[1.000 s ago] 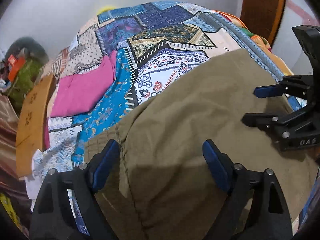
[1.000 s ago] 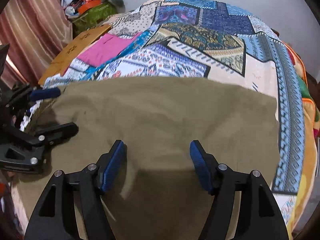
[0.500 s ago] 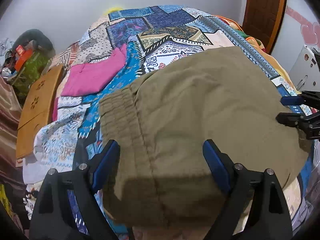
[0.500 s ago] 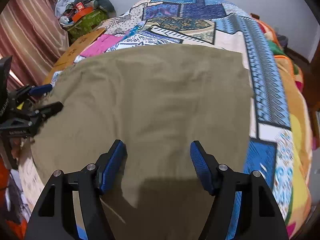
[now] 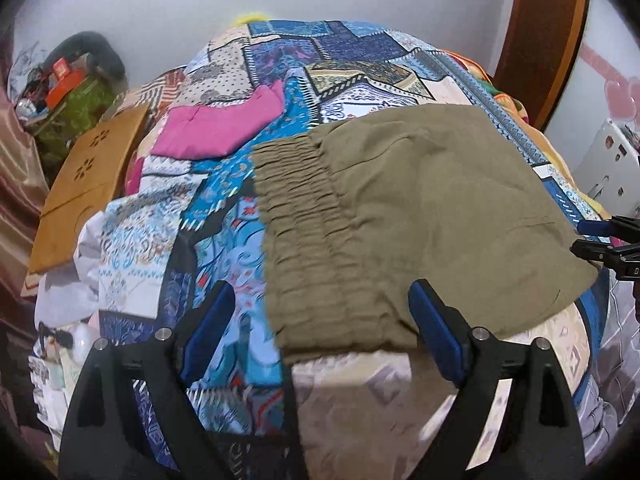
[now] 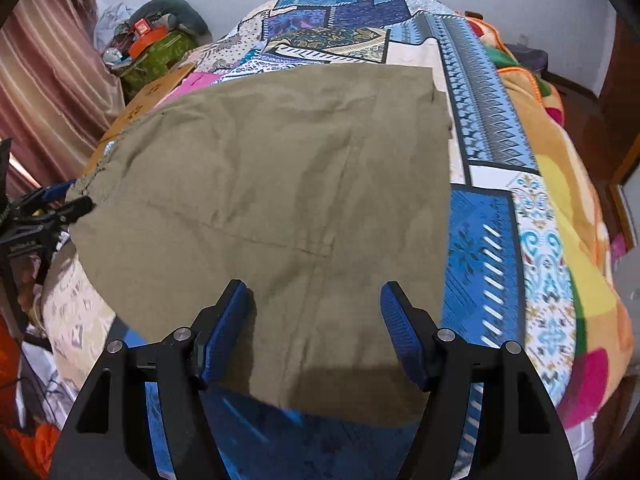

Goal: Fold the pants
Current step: 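Lift the waistband with the left gripper and fold it toward the right gripper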

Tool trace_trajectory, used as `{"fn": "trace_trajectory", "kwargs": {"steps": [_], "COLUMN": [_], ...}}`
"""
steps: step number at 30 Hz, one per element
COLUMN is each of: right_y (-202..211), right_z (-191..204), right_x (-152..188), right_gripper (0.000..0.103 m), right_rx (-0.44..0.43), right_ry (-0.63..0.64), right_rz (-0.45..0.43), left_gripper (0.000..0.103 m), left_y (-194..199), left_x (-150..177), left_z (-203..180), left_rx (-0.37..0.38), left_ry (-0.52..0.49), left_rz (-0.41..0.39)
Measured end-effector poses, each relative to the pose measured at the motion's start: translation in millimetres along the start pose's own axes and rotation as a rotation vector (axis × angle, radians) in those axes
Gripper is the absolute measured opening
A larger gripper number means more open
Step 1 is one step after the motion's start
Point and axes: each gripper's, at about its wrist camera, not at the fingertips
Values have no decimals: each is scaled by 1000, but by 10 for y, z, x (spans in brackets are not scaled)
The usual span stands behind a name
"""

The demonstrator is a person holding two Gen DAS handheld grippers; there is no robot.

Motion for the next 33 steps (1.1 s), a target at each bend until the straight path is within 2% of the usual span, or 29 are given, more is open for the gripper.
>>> {"fn": "trace_trajectory", "kwargs": {"steps": [3, 8, 9, 14, 20, 23, 27, 30, 33], "right_y": [51, 112, 117, 57, -201, -412, -641, -631, -609], "right_z": [31, 170, 209, 506, 848, 930, 927, 924, 910], "right_x": [-1, -94, -116, -358, -518, -533, -479, -403, -357], "right_gripper": [65, 65, 65, 65, 65, 65, 65, 65, 65], "right_rx": [29, 33, 28, -21, -82, -90, -80, -81, -90], "right_ry": [18, 62, 70, 128, 189, 197, 193, 208, 216], "right_rz": [3, -36, -48, -115, -140, -109, -60, -73, -75], "left_gripper": [91, 91, 91, 91, 91, 91, 91, 92, 97], "left_y": [79, 181, 196, 225, 148, 85, 11, -24, -103], "left_x": [74, 107, 103, 109, 204, 259, 272, 234, 154], "left_z": [106, 309, 366, 562, 322, 171, 71, 61, 53], "left_rx": [-8, -65, -50, 118, 267, 301, 304, 348, 392], "left_ry": [11, 65, 94, 266, 294, 284, 287, 320, 346], "left_rz": [-1, 7, 15, 72, 150, 181, 195, 198, 215]}}
Point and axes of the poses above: each gripper's, at about its wrist camera, not at the fingertips, and y roughly against the way its jaws point, z to its left, x to its underside, and after that the axes turned 14 degrees about -x, right-handed
